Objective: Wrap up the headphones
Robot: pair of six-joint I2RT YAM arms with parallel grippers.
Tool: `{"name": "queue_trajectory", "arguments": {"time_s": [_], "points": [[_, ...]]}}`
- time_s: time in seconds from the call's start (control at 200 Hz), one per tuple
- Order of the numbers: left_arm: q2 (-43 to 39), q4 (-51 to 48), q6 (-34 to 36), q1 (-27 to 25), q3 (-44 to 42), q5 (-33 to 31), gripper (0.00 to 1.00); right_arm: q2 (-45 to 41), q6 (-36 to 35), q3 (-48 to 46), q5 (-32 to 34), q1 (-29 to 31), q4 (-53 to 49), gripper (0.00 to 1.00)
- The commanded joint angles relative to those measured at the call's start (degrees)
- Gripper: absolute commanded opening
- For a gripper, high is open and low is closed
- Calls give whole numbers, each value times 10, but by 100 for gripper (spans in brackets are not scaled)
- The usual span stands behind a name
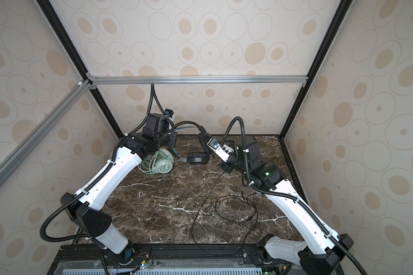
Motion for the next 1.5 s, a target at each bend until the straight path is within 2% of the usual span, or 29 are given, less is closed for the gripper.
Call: {"name": "queue_trajectory", "arguments": {"time_s": [0.0,0.33,0.675,0.975,1.21,1.491], "points": [[-36,35,55,0,-15,21,0,18,-54,46,23,18,-36,0],[-61,63,110,-19,-85,80,0,76,-100,107,4,44,-85,4],[-60,40,139,-36,-80,150,0,125,-95,140,63,52,-48,6],[-68,34,143,-41,-91,156,0,160,-105,174,105,53,-20,10],[-74,31,141,-45,-96,167,0,188,-110,197,119,52,-17,21],[-77,40,128,-56,-97,176,0,207,-85,191,135,41,5,19]]}}
